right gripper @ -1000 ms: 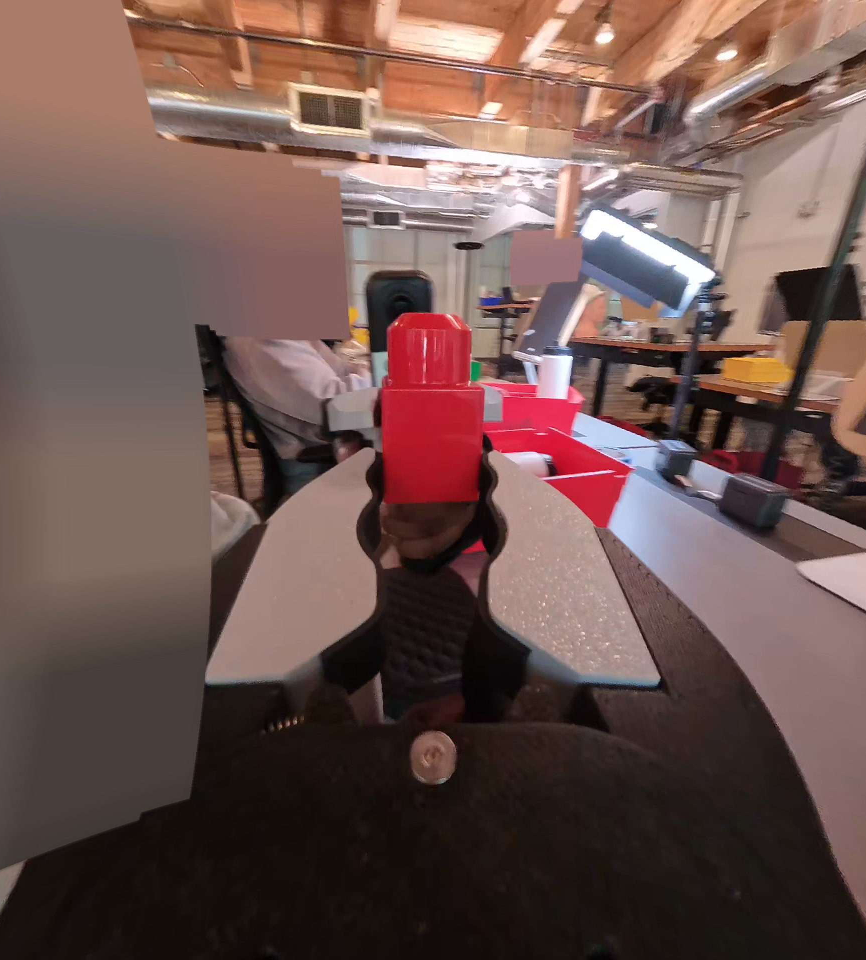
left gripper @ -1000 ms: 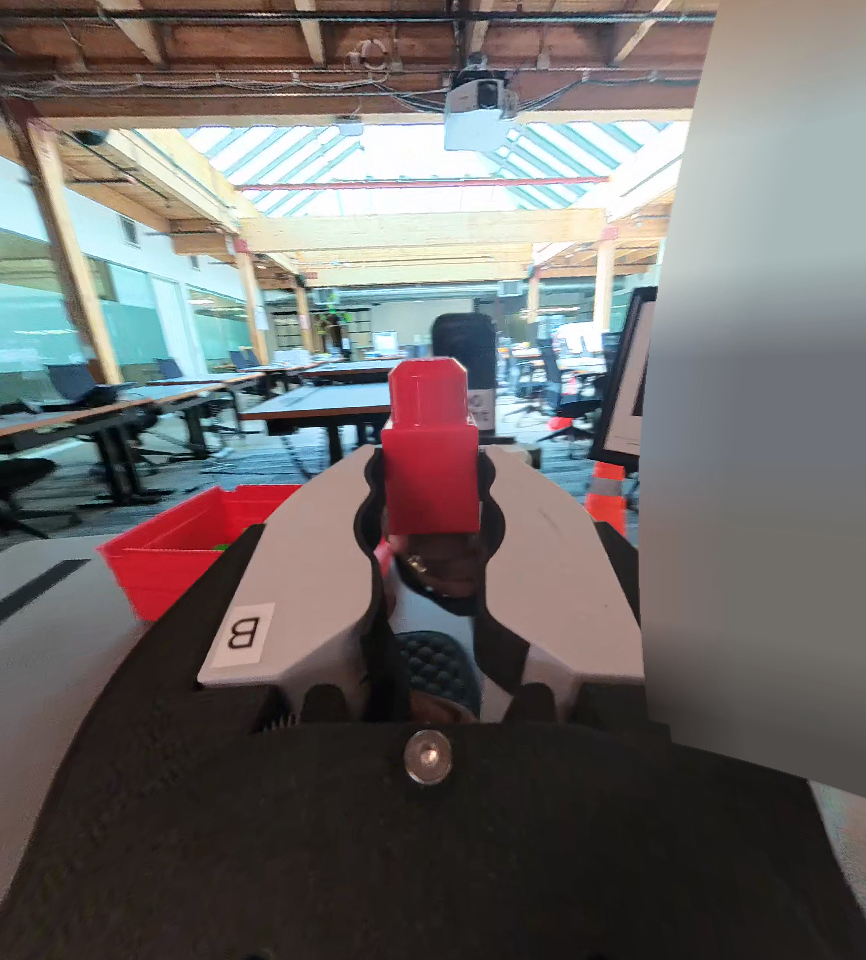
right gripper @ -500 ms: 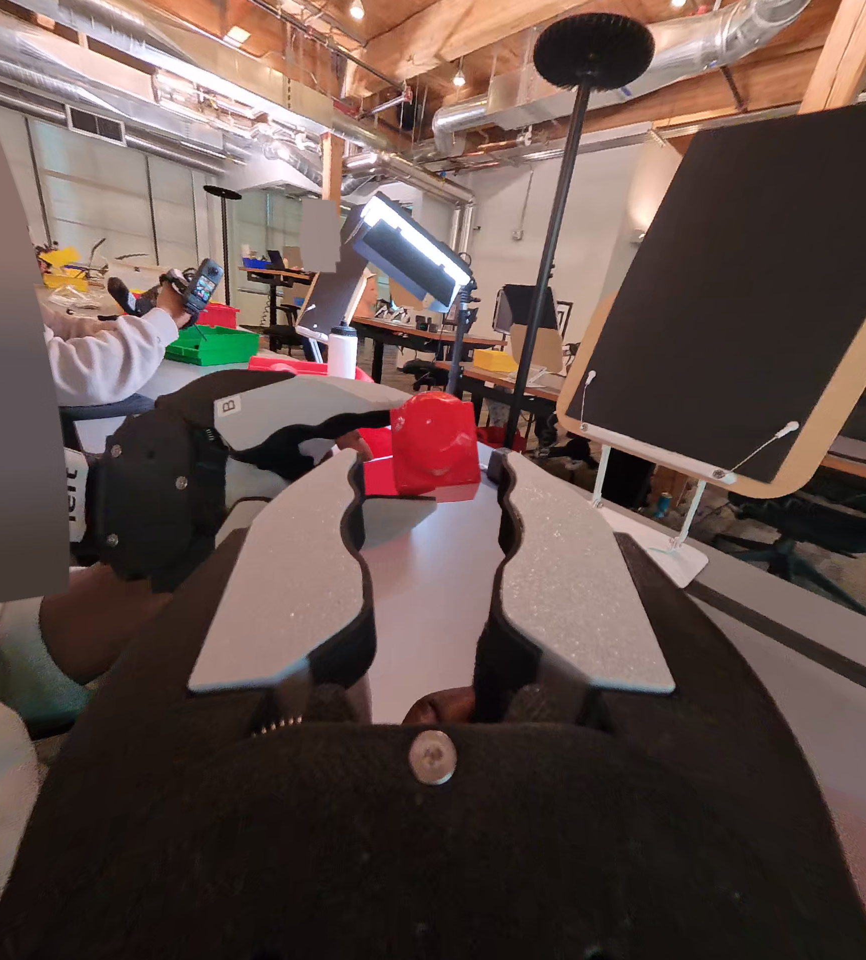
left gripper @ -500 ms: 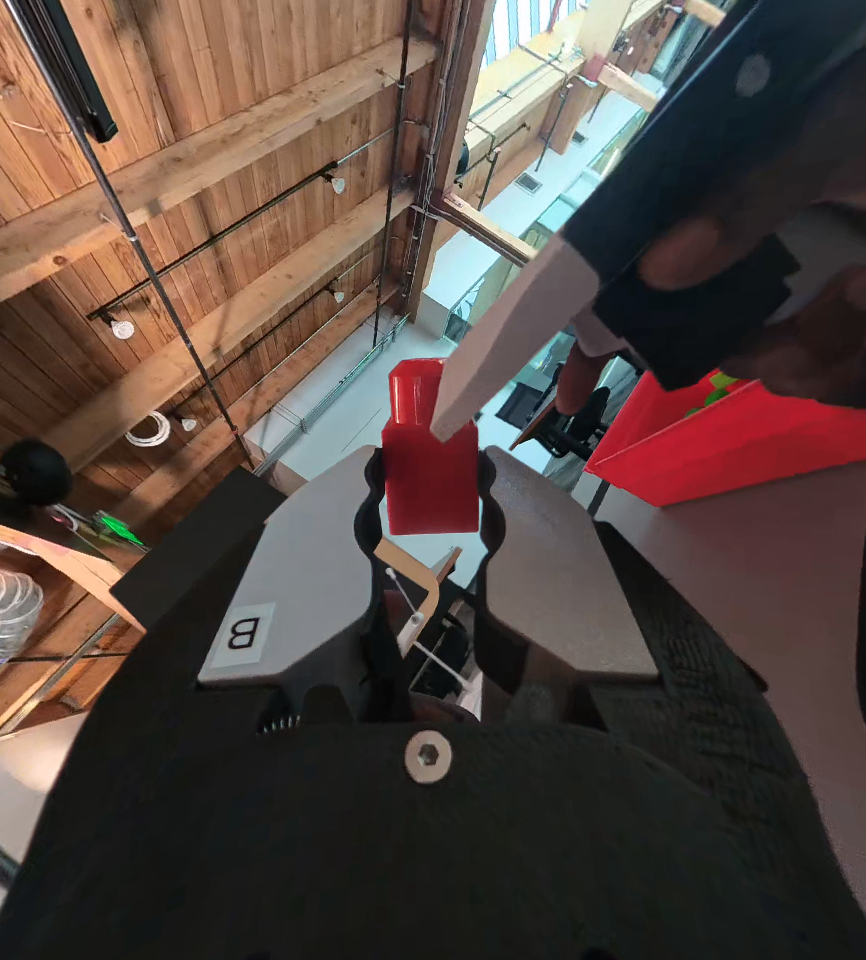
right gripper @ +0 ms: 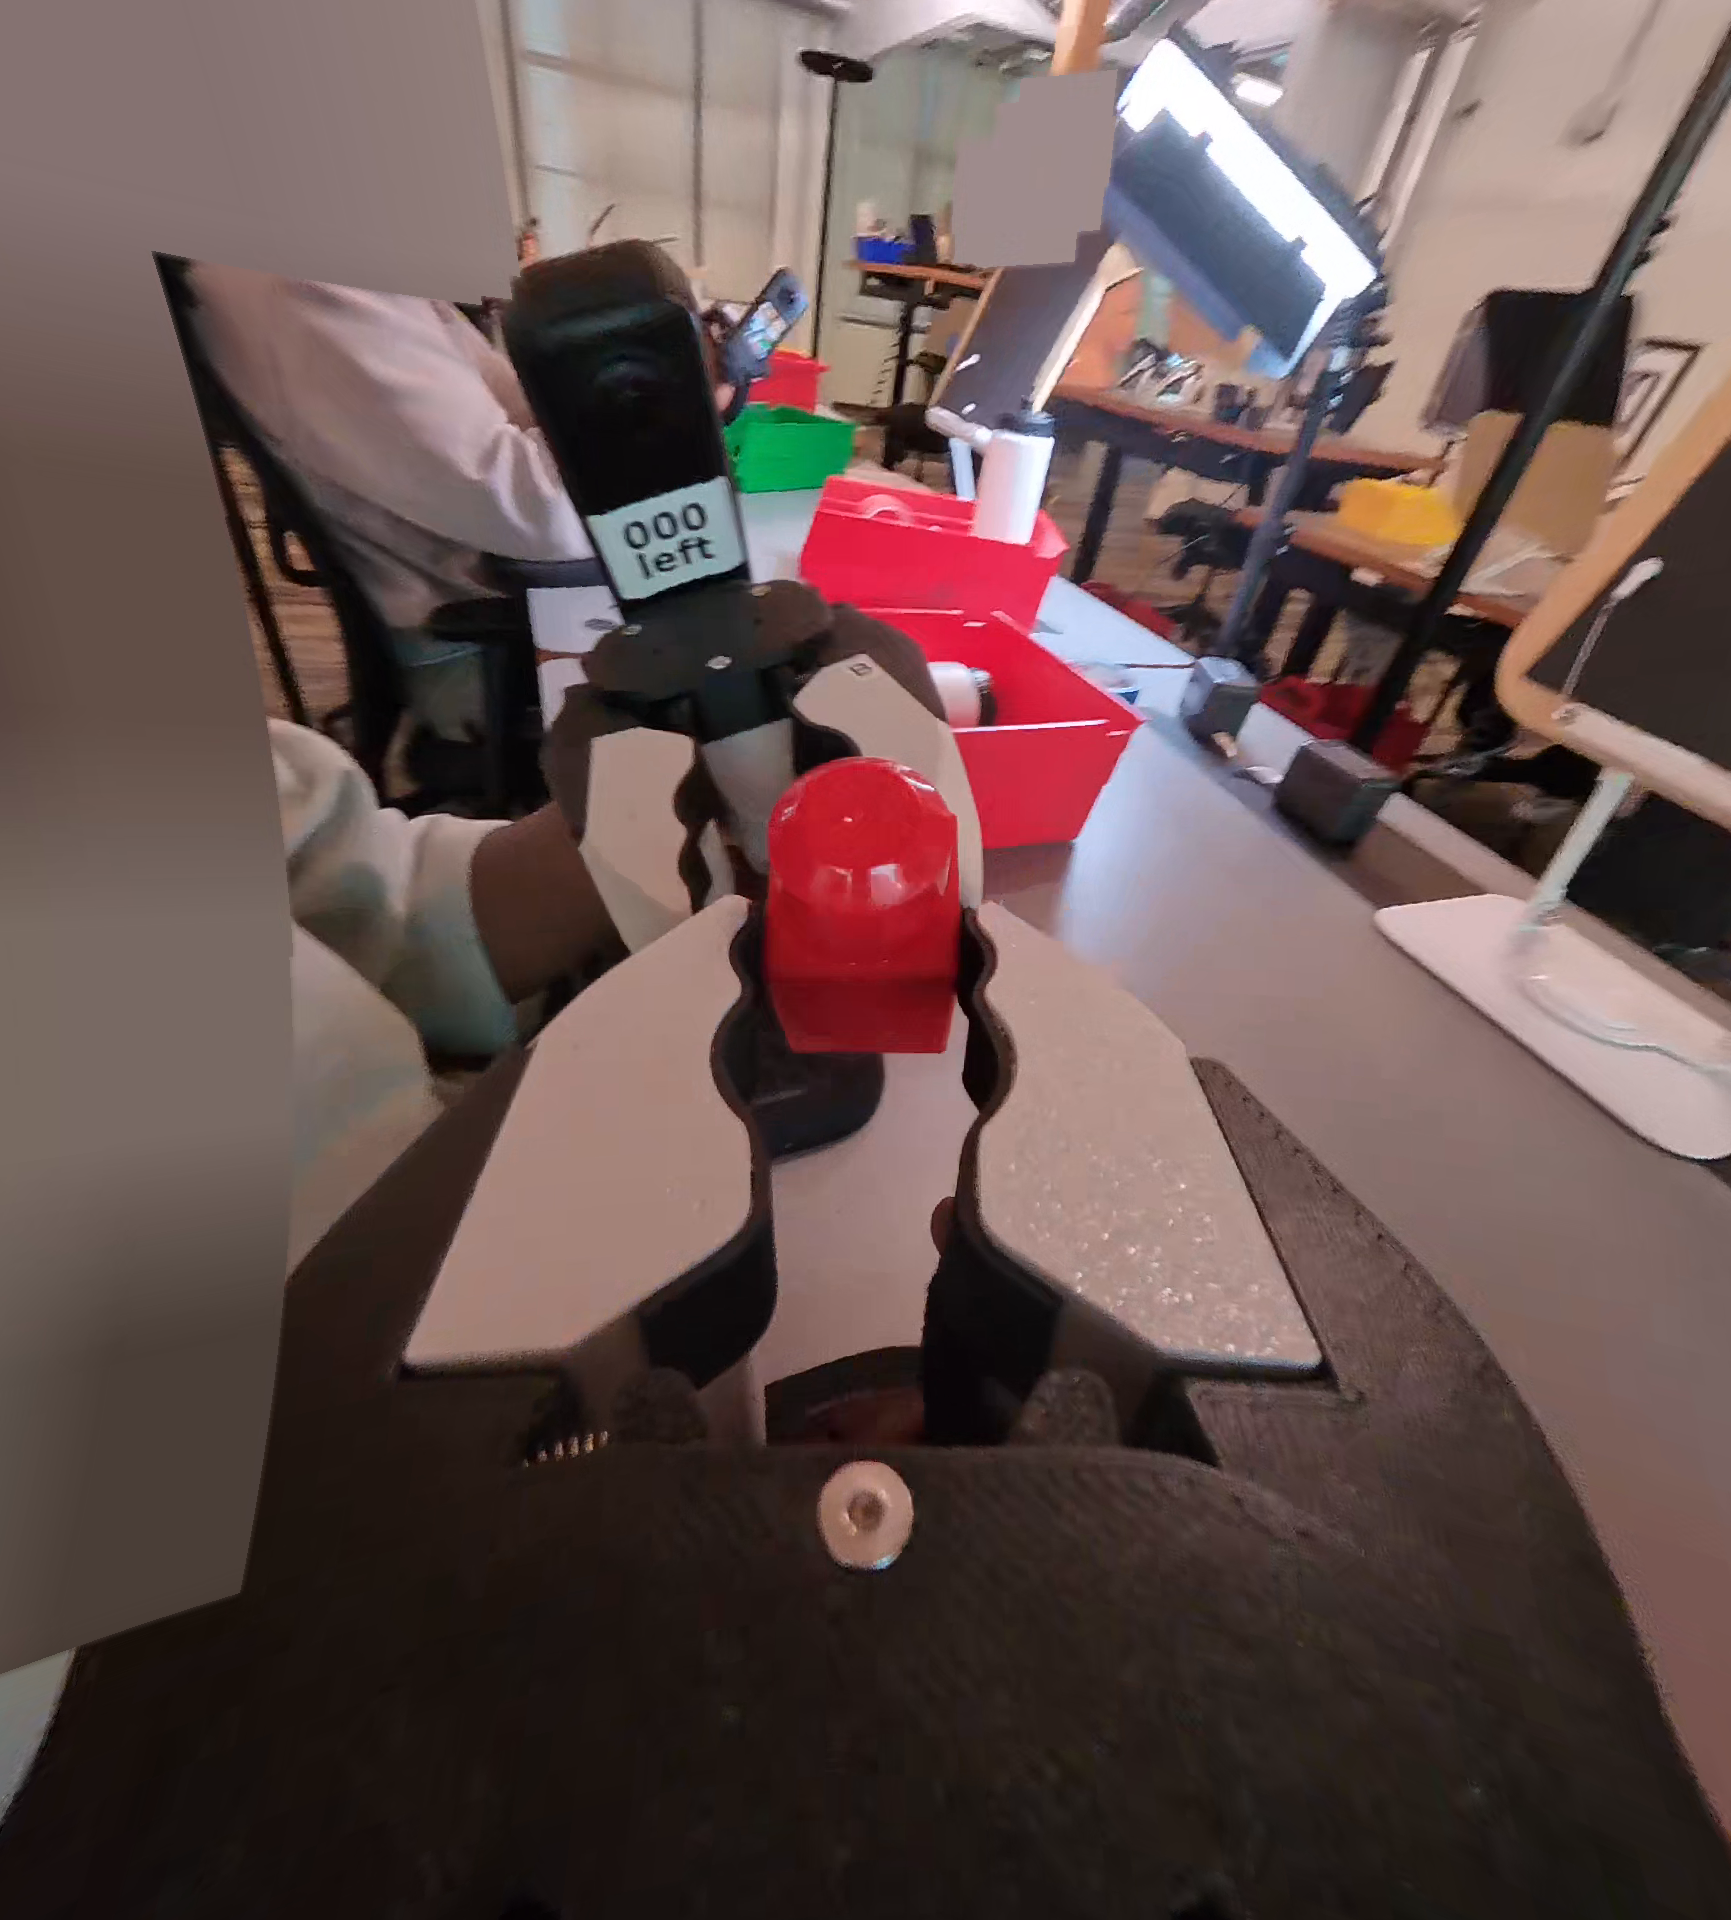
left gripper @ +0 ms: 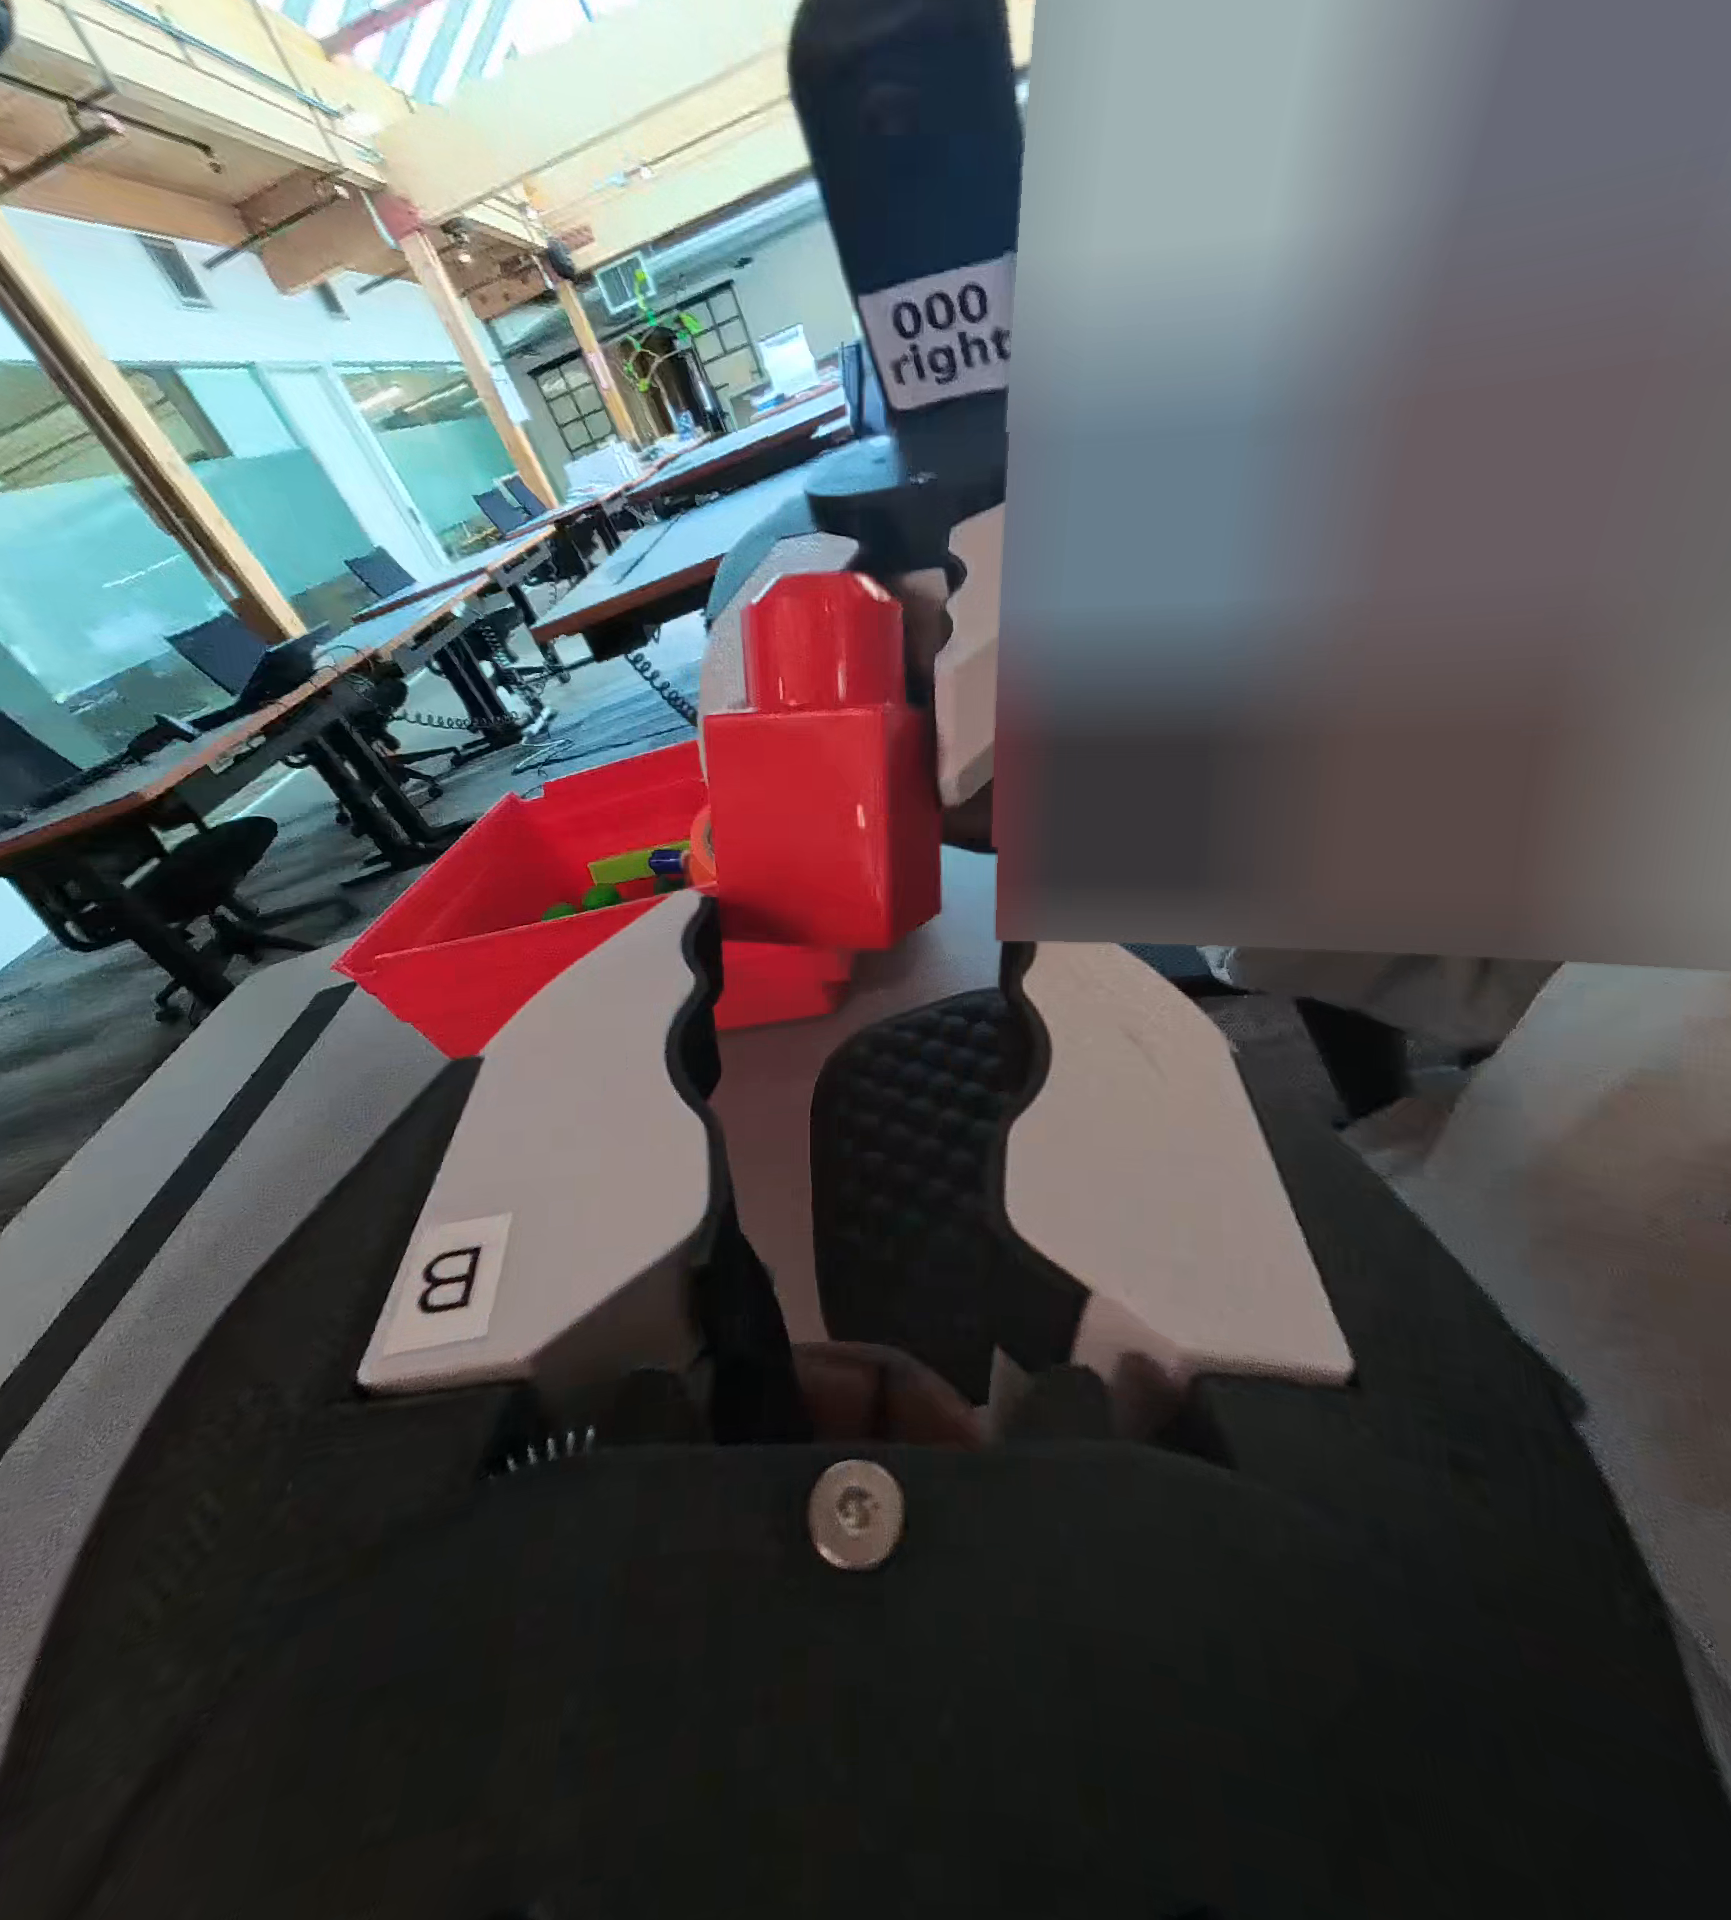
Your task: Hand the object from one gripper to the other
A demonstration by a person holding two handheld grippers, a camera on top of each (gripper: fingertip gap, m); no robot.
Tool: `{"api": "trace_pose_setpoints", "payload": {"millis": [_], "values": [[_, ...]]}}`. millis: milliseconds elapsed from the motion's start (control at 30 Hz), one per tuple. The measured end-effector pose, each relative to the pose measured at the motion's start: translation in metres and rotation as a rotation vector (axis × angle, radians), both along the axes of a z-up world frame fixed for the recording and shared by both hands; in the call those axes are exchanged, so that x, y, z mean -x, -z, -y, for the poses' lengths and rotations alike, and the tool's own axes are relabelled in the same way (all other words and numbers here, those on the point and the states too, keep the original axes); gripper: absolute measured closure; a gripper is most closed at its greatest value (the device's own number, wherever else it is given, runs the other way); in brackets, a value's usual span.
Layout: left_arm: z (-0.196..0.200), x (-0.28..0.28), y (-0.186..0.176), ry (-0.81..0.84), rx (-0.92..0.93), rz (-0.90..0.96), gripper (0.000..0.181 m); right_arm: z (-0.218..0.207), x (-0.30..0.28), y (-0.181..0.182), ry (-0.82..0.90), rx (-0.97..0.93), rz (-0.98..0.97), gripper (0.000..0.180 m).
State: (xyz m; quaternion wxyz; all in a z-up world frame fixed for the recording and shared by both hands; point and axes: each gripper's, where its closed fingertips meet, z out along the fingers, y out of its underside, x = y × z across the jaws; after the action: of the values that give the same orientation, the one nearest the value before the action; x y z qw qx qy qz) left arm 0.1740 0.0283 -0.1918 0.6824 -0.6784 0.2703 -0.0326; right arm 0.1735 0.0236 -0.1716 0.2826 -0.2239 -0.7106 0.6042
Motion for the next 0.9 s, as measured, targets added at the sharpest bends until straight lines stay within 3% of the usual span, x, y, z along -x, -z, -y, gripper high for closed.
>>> {"api": "trace_pose_setpoints", "payload": {"millis": [133,267,333,367,433,533,767,900], "values": [[-0.007,-0.003,0.005,-0.026,-0.034,-0.051,0.139,0.004,-0.005,0.005,-0.045,-0.022,0.032,0.144],[-0.006,-0.003,-0.016,-0.023,-0.101,0.109,0.141,0.004,-0.003,-0.017,-0.018,0.126,-0.023,0.144],[-0.009,0.017,-0.036,-0.169,-0.214,0.243,0.141,-0.007,0.009,-0.034,0.099,0.264,-0.091,0.141],[-0.01,0.034,-0.044,-0.294,-0.275,0.287,0.142,-0.014,0.015,-0.04,0.172,0.313,-0.125,0.131],[-0.004,0.063,-0.051,-0.557,-0.385,0.221,0.141,-0.021,0.025,-0.043,0.317,0.337,-0.191,0.126],[0.002,0.066,-0.055,-0.719,-0.47,0.088,0.142,-0.013,0.033,-0.037,0.451,0.236,-0.276,0.119],[-0.009,0.054,-0.043,-0.762,-0.454,-0.072,0.142,-0.009,0.036,-0.034,0.505,0.214,-0.306,0.127],[-0.012,0.043,-0.044,-0.688,-0.452,-0.135,0.143,-0.01,0.033,-0.034,0.45,0.228,-0.295,0.146]]}}
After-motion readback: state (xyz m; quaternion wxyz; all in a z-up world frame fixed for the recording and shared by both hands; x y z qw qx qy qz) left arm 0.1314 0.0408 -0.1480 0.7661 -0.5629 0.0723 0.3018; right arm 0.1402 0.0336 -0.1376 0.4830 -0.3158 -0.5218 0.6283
